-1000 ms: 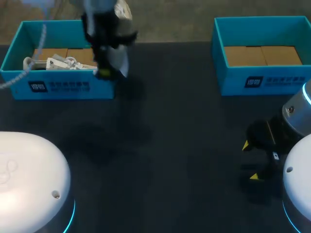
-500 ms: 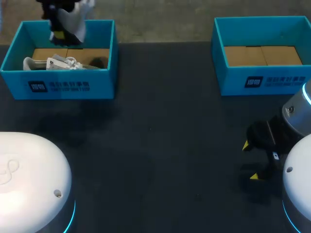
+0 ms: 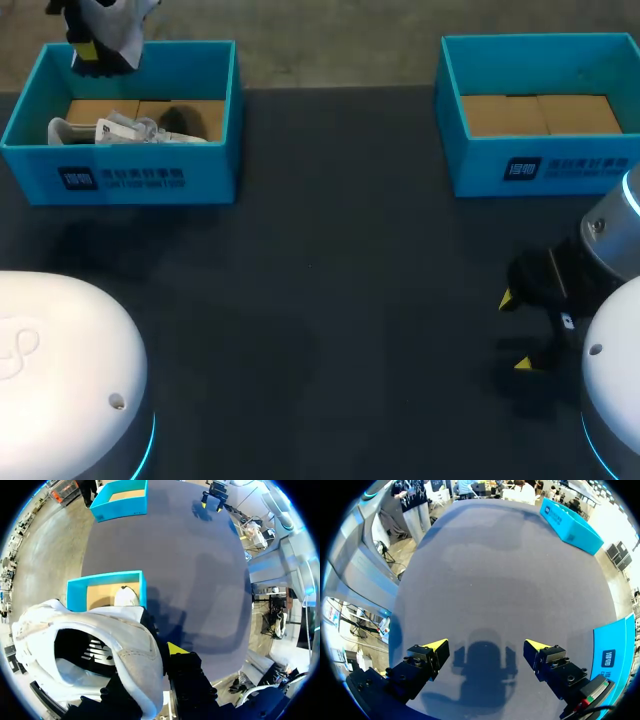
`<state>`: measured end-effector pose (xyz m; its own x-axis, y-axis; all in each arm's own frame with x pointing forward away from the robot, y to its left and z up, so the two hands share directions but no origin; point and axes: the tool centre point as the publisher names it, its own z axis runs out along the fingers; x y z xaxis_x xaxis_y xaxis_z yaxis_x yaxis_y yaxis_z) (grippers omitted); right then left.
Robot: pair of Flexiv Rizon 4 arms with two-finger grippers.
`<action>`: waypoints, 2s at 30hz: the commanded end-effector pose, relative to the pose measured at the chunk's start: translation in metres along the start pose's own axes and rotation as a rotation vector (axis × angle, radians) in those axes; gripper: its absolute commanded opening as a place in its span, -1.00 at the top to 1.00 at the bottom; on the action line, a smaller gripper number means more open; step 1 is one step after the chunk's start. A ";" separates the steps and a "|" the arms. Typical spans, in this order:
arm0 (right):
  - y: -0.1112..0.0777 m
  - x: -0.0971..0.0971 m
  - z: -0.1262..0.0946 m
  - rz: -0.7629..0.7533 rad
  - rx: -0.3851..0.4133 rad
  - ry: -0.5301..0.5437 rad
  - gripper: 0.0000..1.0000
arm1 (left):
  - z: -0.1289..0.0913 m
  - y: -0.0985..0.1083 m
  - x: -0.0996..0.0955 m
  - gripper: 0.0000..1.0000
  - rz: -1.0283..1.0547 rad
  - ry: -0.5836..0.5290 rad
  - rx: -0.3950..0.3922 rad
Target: Take the shoe out of the shoebox, open the shoe tongue, remove and reinsert the insole, then place the shoe into the shoebox
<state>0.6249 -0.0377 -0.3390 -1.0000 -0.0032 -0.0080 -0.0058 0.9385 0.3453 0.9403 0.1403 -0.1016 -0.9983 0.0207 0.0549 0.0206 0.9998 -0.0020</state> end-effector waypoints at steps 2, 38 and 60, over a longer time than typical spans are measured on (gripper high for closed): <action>0.001 0.002 0.000 0.001 0.006 -0.004 -1.00 | -0.001 0.000 0.001 1.00 0.000 -0.004 -0.001; 0.001 0.002 0.000 0.001 0.006 -0.004 -1.00 | 0.034 0.140 -0.131 1.00 0.641 -0.003 -0.102; 0.001 0.002 0.000 0.001 0.006 -0.004 -1.00 | 0.030 0.174 -0.119 1.00 0.887 -0.114 -0.130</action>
<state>0.6249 -0.0376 -0.3390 -1.0000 -0.0033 -0.0079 -0.0058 0.9385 0.3452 1.0664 0.3123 -0.1386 -0.6130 0.7901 0.0051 0.7861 0.6092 0.1044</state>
